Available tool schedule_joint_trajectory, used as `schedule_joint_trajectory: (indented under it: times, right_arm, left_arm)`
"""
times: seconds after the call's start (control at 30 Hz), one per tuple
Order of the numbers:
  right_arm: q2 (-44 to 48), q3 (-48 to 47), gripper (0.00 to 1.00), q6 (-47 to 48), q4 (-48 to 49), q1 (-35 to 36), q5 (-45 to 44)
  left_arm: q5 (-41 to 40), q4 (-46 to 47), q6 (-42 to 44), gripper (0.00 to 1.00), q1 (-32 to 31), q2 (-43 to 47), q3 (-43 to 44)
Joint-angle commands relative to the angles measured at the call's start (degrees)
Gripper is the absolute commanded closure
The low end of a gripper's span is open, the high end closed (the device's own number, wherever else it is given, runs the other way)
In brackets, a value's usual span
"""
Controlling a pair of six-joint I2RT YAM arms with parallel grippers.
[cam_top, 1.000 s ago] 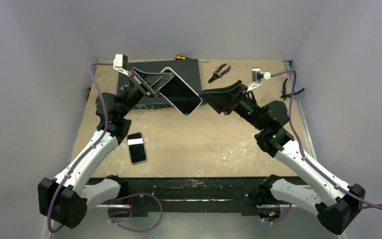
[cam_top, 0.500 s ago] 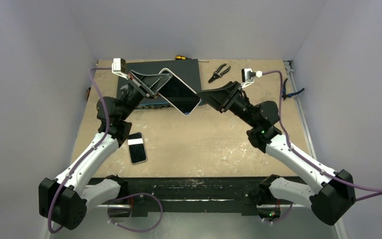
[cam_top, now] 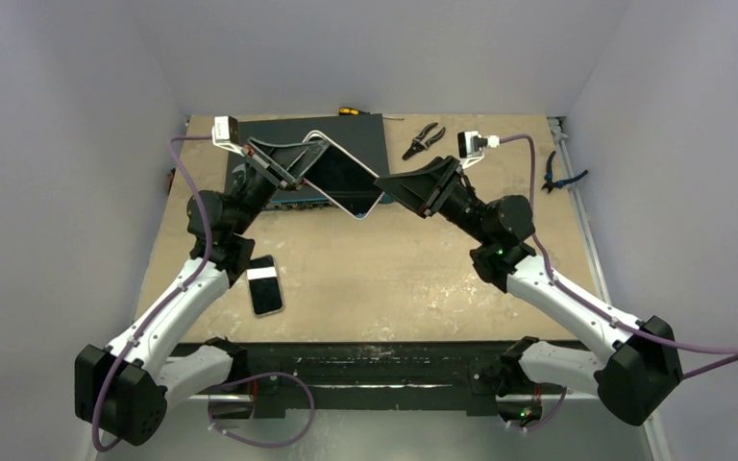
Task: Take the phone out of the phone case
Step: Remove the phone case from the phone.
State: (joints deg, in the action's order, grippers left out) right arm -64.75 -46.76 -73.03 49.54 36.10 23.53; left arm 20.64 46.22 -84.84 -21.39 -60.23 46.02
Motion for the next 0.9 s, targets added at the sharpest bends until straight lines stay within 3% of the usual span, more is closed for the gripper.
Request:
schedule_joint_trajectory:
  times: [0.0, 0.3, 0.87]
  right_arm:
    - [0.23, -1.35, 0.53, -0.21, 1.86, 0.59, 0.8]
    - [-0.1, -0.01, 0.73, -2.69, 6.24, 0.64, 0.16]
    - [-6.47, -0.46, 0.82, -13.91, 36.54, 0.99, -0.57]
  left_arm:
    - [-2.77, 5.82, -1.13, 1.0, 0.03, 2.04, 0.15]
    - [-3.87, 6.34, -1.38, 1.0, 0.08, 2.48, -1.09]
    - [-3.23, 7.31, -2.71, 1.0, -0.65, -1.01, -4.67]
